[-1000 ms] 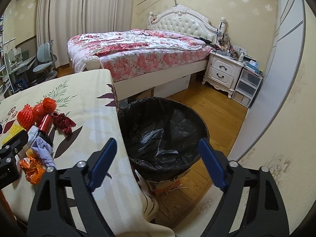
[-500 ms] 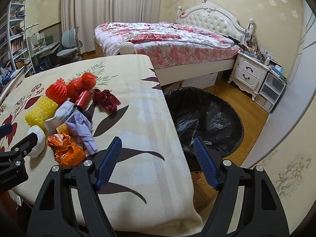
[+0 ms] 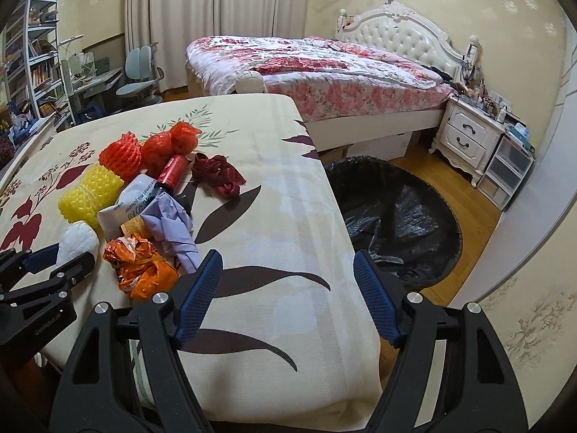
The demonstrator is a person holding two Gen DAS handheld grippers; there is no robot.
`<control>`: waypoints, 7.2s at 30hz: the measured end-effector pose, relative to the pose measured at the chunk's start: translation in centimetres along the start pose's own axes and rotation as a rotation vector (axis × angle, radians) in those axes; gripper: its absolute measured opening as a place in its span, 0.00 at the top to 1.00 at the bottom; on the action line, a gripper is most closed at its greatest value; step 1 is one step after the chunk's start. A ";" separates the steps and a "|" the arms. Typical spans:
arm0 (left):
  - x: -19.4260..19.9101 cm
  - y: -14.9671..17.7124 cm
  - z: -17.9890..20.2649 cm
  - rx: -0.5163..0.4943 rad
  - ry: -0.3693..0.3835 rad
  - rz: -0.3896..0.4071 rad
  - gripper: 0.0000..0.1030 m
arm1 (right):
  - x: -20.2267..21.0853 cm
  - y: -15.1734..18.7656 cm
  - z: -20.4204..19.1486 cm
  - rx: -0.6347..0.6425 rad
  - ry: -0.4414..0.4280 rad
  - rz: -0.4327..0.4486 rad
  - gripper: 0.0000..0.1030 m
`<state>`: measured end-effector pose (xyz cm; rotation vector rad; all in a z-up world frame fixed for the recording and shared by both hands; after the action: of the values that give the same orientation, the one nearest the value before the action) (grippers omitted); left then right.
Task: Collect trash
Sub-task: 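Grasp the white crumpled ball with the left gripper while the right gripper grasps the orange wrapper, then carry the white ball and orange wrapper over the black trash bin with both grippers, then open both grippers to drop the white ball and orange wrapper into the bin, then move back to the bed and grasp the lavender cloth with the right gripper, then grasp the yellow foam fruit net with the left gripper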
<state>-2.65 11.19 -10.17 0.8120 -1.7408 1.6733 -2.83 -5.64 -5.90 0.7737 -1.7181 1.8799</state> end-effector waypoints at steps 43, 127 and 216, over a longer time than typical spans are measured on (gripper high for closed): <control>4.4 -0.9 -5.5 0.087 -0.066 0.118 0.58 | 2.2 -0.7 -8.1 0.128 -0.219 0.029 0.64; -6.0 -15.1 18.3 -0.150 0.114 0.131 0.14 | -7.6 -4.7 19.7 -0.323 0.220 0.021 0.25; -0.4 -3.7 -2.1 0.042 0.136 0.079 0.61 | -3.9 -0.8 -3.7 0.037 -0.148 -0.044 0.70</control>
<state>0.46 13.16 -8.03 0.6399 -1.6688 1.7798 0.19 -1.76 -8.21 0.9787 -1.7435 1.8708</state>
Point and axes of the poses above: each gripper's, at about its wrist camera, not at the fingertips, and x roughly against the way its jaws point, z to its right, y to its underside, the point moved 6 cm from there along -x, roughly the way its jaws point, and after that the axes turned 1 degree about -x, right-handed, at the moved point
